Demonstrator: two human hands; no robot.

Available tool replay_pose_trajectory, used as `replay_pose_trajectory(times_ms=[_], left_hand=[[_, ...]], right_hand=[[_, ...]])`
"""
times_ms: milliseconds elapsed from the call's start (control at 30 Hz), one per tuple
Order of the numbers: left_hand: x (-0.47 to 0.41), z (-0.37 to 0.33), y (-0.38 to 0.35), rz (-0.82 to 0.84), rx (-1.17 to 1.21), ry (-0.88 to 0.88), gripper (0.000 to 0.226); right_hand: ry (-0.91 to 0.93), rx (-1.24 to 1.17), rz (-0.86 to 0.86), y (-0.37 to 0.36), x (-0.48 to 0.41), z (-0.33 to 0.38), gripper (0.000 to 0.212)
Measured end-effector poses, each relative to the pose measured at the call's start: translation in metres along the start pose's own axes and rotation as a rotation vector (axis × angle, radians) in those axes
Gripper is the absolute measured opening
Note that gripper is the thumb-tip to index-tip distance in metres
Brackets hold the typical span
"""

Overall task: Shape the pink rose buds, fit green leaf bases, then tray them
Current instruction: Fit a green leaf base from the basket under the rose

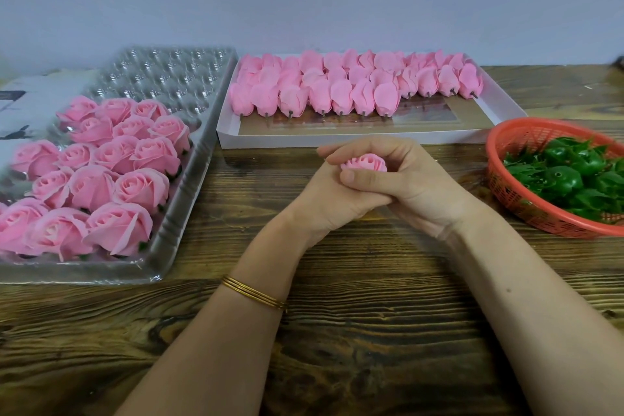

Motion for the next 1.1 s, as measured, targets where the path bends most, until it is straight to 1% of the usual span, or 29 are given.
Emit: replay_pose_trajectory(times_ms=[367,533,600,700,767,833,933,1033,1100], left_hand=[[-0.001,0.004,0.002,0.005,-0.014,0.027,0.029],[-0.002,0.001,0.004,-0.013,-0.069,-0.008,0.016],[-0.002,0.0,0.005,-0.075,-0.029,-0.023,0.018],[-0.003,0.0,0.01,-0.211,0.082,-0.028,0.032],[-0.004,-0.002,0.012,-0.273,0.134,-0.057,0.026],[-0.005,-0.002,0.015,-0.349,0.157,-0.079,0.02],[-0.005,-0.001,0.019,-0.442,0.171,-0.078,0.021],[-0.005,-0.001,0.02,-0.473,0.235,-0.04,0.022],[-0.006,0.0,0.019,-0.486,0.256,-0.013,0.017]], right_hand=[[-0.053,0.036,-0.002,0.0,0.0,-0.002,0.026],[-0.073,-0.012,0.032,0.0,-0.001,-0.005,0.028],[-0.089,-0.079,0.031,0.0,-0.002,-0.005,0.035],[-0.109,-0.251,-0.014,0.003,-0.005,-0.004,0.048],[-0.117,-0.338,-0.051,0.006,-0.006,-0.002,0.059],[-0.112,-0.334,-0.098,0.006,-0.007,-0.003,0.066],[-0.092,-0.249,-0.178,0.002,-0.007,-0.008,0.058],[-0.081,-0.214,-0.157,-0.004,-0.007,-0.014,0.042],[-0.069,-0.202,-0.142,-0.008,-0.007,-0.017,0.037]])
Point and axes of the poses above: each hand's wrist, its own x-axis away from the middle knuckle, its own y-axis out of the back of the hand, z = x × y, the point moved 3 cm from there along -x, towards the middle knuckle, and after that the axes turned 10 degrees about -y, right-handed, at the moved point
